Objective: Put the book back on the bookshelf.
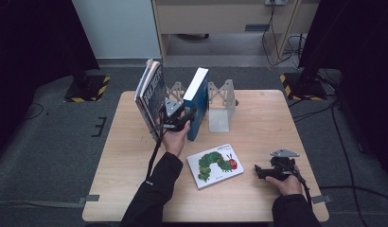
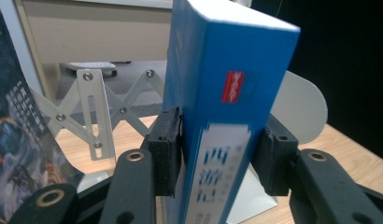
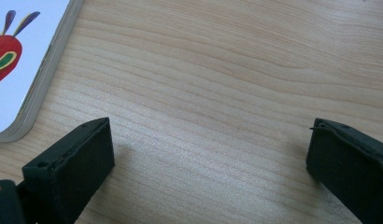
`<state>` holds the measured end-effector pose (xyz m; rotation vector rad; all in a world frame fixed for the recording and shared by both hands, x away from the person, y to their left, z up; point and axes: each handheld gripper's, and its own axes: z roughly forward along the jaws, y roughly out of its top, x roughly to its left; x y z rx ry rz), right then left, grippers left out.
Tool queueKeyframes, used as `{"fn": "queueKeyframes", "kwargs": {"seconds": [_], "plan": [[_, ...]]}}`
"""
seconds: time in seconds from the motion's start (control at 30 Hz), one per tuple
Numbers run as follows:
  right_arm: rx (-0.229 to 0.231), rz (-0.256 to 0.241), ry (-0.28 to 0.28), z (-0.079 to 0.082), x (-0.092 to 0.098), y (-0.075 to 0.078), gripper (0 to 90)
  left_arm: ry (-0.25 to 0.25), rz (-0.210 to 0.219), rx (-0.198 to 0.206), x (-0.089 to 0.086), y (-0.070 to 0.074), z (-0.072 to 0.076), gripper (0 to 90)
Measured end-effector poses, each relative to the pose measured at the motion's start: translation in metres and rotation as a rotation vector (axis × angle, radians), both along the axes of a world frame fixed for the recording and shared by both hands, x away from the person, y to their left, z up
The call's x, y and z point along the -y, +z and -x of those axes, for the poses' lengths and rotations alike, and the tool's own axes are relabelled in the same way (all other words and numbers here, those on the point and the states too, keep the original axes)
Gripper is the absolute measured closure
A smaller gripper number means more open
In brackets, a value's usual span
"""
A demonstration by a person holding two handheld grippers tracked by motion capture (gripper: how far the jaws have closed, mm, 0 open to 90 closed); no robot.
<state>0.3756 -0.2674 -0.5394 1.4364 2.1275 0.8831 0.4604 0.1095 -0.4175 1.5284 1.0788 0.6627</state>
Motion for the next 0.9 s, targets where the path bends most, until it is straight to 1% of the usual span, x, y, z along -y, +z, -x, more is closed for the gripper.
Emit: {"fn": "queueKeyframes", "kwargs": {"seconds": [0.1,0.2,0.27,0.33,0.4,0.63,0.7,0.77,0.83,0.9], "plan": [[0.000,0.000,0.000,0.000,0.000,0.000,1.2,0.008,-0.004,0.008,0.001,-0.001,0.002,56.7],[0.000,0.000,0.000,0.000,0.000,0.000,1.2,0.027,-0.018,-0.011,0.004,0.003,0.001,57.4],[0.000,0.000,0.000,0.000,0.000,0.000,1.2,0.034,-0.038,-0.019,0.007,0.005,0.000,57.6],[0.000,0.000,0.000,0.000,0.000,0.000,1.2,0.039,-0.044,-0.026,0.010,0.007,-0.001,57.8],[0.000,0.000,0.000,0.000,0.000,0.000,1.2,0.041,-0.042,-0.029,0.012,0.007,-0.002,57.7],[0.000,0.000,0.004,0.000,0.000,0.000,1.2,0.043,-0.047,-0.051,0.021,0.010,-0.010,57.2],[-0.001,0.000,0.004,0.000,0.000,0.000,1.2,0.042,-0.047,-0.043,0.023,0.009,-0.012,57.0],[0.000,0.000,0.004,0.000,0.000,0.000,1.2,0.033,-0.043,-0.049,0.025,0.009,-0.012,56.6],[-0.001,0.000,0.004,0.000,0.000,0.000,1.2,0.028,-0.050,-0.040,0.026,0.009,-0.012,56.3],[0.000,0.000,0.004,0.000,0.000,0.000,1.2,0.016,-0.046,-0.037,0.026,0.008,-0.012,55.8]]}}
